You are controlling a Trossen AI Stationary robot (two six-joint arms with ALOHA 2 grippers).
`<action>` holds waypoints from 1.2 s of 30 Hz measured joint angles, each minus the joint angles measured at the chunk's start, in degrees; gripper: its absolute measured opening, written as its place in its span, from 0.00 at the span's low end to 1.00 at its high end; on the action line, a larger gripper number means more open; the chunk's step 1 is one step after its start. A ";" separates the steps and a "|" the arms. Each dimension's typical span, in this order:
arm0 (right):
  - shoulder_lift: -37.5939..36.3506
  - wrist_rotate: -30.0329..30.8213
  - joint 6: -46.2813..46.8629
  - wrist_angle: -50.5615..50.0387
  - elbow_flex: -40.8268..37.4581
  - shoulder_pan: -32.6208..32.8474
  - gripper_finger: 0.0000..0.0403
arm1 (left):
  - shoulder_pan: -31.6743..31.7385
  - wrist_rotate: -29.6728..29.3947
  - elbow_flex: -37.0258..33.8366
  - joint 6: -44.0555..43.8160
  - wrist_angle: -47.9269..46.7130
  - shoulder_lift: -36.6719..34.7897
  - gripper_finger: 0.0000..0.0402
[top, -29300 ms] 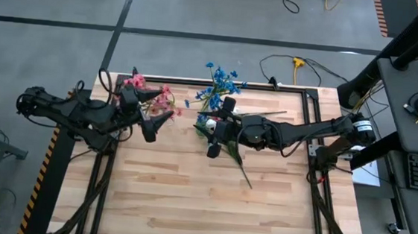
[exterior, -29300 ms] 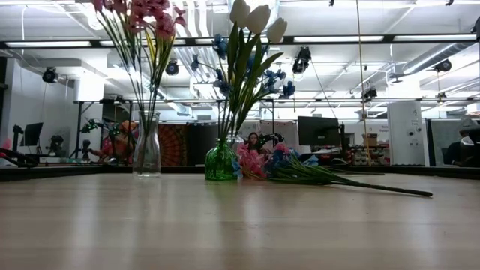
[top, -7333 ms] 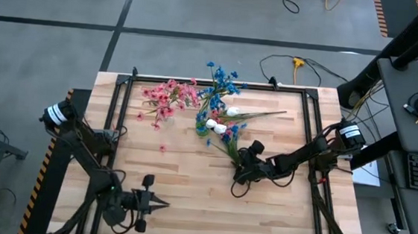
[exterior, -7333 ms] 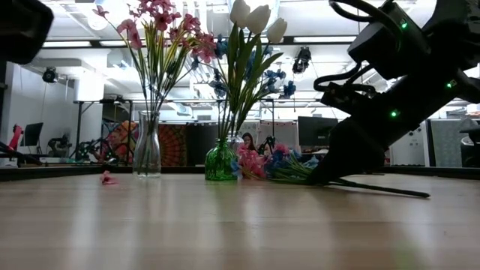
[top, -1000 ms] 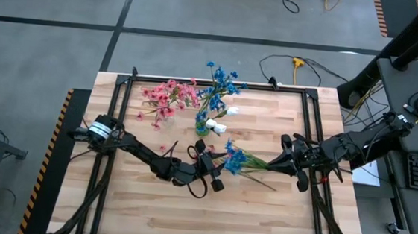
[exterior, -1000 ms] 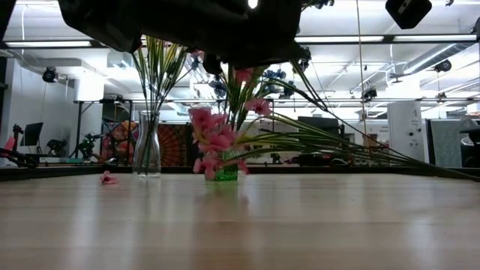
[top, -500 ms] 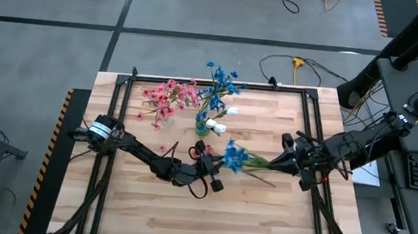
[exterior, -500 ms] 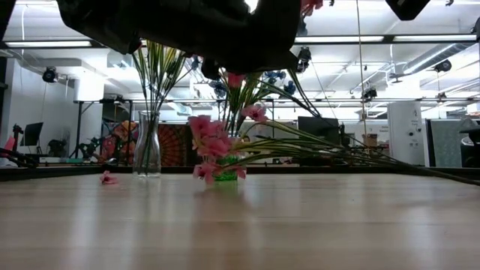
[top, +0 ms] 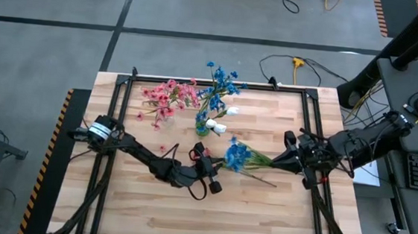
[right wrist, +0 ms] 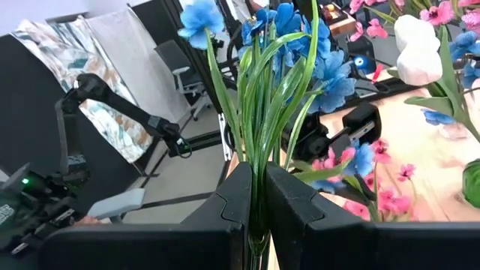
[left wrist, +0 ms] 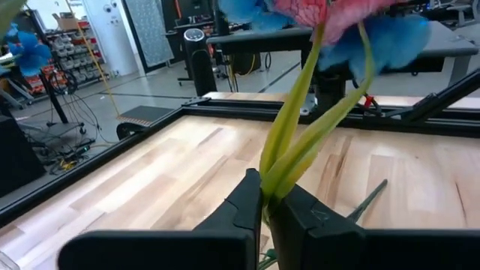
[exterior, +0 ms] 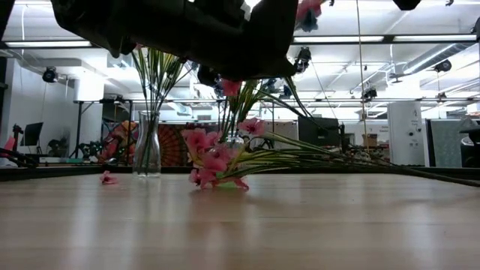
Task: Sort flowers into vase by color
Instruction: Put the blue flowers into the right transparent vase
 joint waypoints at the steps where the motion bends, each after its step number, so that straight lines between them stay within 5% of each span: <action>1: 0.00 0.00 0.00 -0.23 0.32 0.00 0.07 | -0.05 0.01 -0.01 -0.20 -0.31 0.00 0.00; 18: 0.04 0.00 0.65 -2.85 3.03 0.00 0.07 | -0.28 0.04 -0.02 -0.38 -1.01 0.00 0.00; 36: 0.09 0.03 -1.38 -3.27 5.66 0.00 0.07 | -0.50 -0.84 0.13 -0.10 -1.08 -0.01 0.22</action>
